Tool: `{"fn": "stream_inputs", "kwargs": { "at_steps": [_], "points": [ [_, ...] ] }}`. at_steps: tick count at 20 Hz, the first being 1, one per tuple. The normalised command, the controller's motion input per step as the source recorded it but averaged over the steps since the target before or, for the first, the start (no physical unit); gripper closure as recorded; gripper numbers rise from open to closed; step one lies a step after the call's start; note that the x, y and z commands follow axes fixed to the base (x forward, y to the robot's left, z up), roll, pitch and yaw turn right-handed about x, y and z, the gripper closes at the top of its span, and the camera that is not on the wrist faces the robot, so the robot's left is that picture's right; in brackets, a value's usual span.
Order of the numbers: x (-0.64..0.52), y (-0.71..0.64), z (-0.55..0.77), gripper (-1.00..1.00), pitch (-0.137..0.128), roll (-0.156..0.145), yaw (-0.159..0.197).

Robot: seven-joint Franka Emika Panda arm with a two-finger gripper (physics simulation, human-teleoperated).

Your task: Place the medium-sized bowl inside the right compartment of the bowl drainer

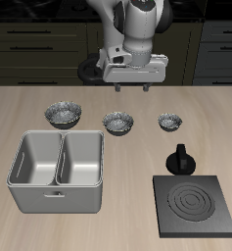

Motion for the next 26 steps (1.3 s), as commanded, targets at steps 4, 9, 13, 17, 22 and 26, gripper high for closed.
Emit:
{"fn": "stream_inputs", "kwargs": {
  "at_steps": [4, 9, 13, 17, 22, 26],
  "points": [
    [0.05, -0.04, -0.3, -1.0, -0.011, -0.012, -0.001],
    [0.02, -0.04, -0.27, -1.0, 0.015, 0.003, -0.021],
    [0.0, 0.01, -0.31, -1.0, 0.005, -0.004, 0.004],
    [-0.05, -0.01, -0.26, -1.0, -0.014, -0.028, -0.004],
    [-0.02, -0.01, -0.2, -1.0, 0.001, -0.006, -0.008],
    [0.04, 0.02, -0.28, -1.0, 0.039, 0.002, 0.003]
  ]
}}
